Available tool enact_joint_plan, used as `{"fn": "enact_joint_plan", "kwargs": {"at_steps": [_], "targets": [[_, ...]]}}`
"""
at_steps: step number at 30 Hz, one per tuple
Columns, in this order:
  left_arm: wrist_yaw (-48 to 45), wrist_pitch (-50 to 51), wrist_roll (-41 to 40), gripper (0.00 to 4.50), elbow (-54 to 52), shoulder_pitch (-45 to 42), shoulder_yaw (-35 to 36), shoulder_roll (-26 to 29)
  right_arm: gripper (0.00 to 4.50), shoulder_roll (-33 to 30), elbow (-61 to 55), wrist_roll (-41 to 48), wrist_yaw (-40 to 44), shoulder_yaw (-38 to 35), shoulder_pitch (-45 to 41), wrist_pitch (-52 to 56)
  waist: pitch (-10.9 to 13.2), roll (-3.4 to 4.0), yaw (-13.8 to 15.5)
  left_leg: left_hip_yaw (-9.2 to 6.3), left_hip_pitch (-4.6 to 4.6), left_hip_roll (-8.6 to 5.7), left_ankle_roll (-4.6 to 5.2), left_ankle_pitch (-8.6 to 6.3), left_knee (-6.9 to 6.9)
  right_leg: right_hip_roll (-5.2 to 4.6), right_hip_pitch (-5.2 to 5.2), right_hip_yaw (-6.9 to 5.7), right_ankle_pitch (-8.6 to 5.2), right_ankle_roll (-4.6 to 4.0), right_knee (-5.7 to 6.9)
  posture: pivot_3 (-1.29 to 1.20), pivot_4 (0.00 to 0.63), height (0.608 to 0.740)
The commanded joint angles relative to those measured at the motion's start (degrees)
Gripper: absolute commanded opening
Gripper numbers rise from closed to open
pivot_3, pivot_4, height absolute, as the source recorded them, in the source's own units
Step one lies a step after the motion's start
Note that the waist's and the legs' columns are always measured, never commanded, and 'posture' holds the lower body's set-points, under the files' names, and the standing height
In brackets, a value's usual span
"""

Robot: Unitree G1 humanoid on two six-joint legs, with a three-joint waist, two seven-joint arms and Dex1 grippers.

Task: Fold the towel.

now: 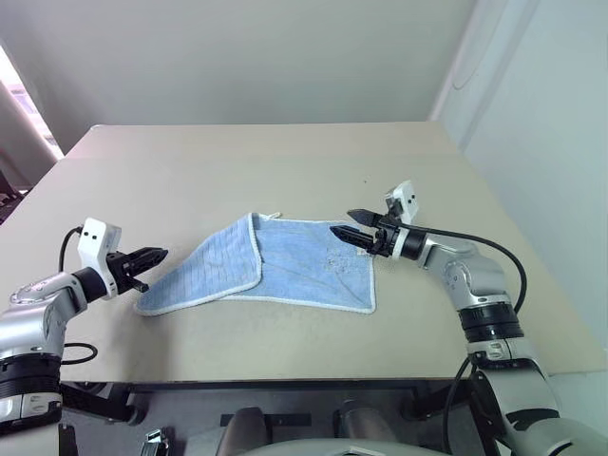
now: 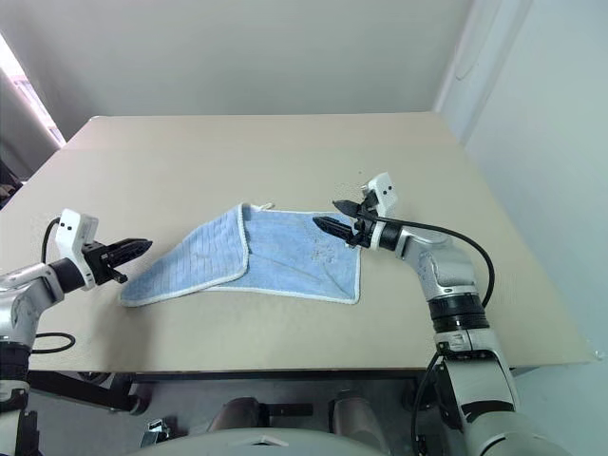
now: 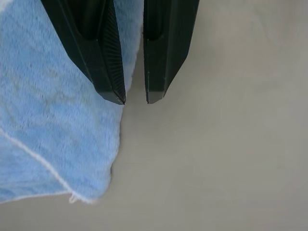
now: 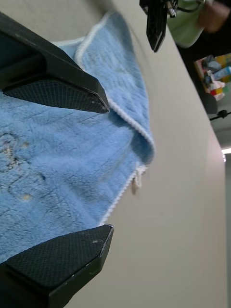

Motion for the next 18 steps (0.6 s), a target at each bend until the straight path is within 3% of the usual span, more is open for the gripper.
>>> {"fn": "enact_joint_plan", "kwargs": {"at_steps": [1,18], "targets": [[0.3,-0.1,-1.1,0.73,-2.2,-0.1,2.1,0.4,3.86,0.0,-0.6,-0.5,0.8,0.6,-0.6,-0.9,0.0,0.00,0.0,0.00,0.00,0.00,0.00,0.00,0.00,0.00,0.00,0.00,0.00,0.00,0.00,0.00,0.000,0.740],[0.7,0.6,-1.9,0.73,-5.5,0.7,1.0,-2.8,3.86,0.0,0.4,-1.9,-6.5,-2.1,-1.0,-0.4,0.0,-0.01,0.0,0.00,0.02,0.00,0.00,0.00,0.01,0.00,0.02,0.00,0.01,-0.01,0.00,0.00,0.000,0.740]]}}
